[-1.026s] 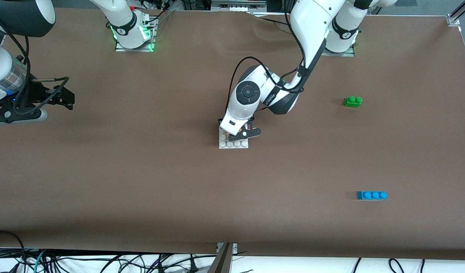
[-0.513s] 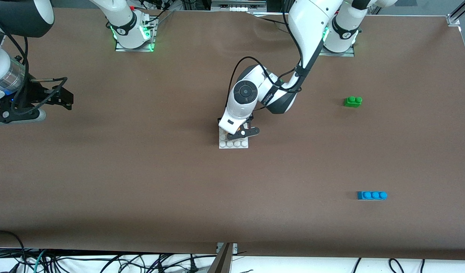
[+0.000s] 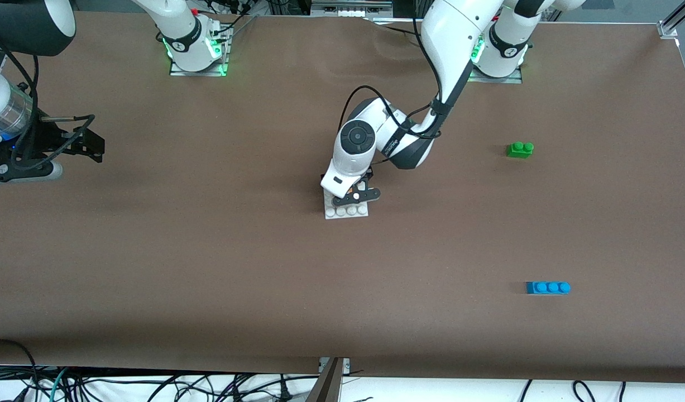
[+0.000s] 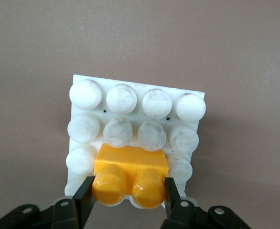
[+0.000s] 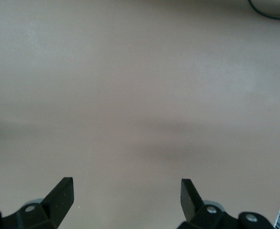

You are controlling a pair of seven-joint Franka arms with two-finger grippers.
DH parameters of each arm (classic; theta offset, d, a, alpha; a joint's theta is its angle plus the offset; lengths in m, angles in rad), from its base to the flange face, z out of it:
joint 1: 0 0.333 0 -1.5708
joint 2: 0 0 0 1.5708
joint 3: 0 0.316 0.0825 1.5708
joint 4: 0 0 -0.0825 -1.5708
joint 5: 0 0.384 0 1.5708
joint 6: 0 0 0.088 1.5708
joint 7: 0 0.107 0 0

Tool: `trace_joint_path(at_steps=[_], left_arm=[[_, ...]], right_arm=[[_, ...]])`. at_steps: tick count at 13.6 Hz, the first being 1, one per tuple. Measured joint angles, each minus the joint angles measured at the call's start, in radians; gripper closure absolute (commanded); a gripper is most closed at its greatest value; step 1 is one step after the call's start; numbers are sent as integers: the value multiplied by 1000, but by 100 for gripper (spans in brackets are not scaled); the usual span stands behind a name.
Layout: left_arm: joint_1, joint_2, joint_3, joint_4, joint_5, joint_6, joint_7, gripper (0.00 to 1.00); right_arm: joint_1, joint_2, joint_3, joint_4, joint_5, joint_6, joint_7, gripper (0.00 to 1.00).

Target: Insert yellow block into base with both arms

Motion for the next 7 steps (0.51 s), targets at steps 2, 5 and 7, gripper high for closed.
trace_joint_path(at_steps=[2,5,7], left_arm=[[0,6,0,0,0,0,0,0],[3,2,6,13,0,-2,0,0],[34,-47,16,33,0,-68,2,0]], right_arm=[[0,0,0,0,0,3,0,1],[0,0,0,0,0,7,0,1],[0,0,0,0,0,8,0,1]])
